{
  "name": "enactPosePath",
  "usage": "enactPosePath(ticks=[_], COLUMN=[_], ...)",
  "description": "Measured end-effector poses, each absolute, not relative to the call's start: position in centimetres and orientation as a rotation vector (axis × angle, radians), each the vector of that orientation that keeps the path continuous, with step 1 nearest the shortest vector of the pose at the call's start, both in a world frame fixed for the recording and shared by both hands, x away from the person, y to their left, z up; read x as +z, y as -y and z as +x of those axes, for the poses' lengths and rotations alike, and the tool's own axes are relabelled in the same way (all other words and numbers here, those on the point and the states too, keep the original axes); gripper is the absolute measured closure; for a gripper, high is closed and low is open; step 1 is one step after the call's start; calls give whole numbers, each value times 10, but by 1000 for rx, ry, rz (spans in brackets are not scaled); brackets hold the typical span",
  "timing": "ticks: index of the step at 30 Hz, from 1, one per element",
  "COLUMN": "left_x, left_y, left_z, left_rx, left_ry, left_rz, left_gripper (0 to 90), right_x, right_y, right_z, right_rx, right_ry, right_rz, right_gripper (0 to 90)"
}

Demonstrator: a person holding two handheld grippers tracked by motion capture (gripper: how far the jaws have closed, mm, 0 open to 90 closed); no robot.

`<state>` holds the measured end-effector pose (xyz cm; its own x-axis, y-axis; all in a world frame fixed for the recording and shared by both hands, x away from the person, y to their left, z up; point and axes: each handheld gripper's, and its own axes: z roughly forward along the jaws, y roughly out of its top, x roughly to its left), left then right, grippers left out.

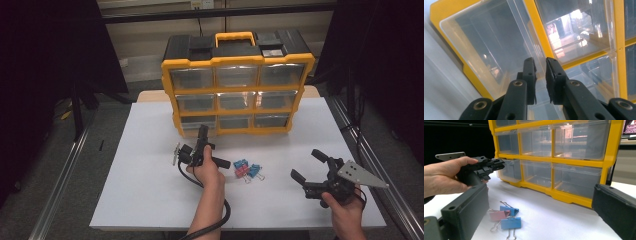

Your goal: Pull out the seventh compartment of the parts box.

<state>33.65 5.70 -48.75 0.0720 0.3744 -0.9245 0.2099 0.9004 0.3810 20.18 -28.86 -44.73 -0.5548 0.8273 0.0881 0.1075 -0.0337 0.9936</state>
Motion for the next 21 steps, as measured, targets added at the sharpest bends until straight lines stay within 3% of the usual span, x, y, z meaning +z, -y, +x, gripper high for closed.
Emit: enactPosePath(ticks=[21], left_x=[-488], left_y=[-58], left_z=[326], left_rx=[127], left_ry=[-1507], left_rz=[447], left_gripper=[785], right_x=[-447], right_y=[289], right_z=[202], right_rx=[1641], right_ry=[-1685], right_rz=[982], right_gripper=[10])
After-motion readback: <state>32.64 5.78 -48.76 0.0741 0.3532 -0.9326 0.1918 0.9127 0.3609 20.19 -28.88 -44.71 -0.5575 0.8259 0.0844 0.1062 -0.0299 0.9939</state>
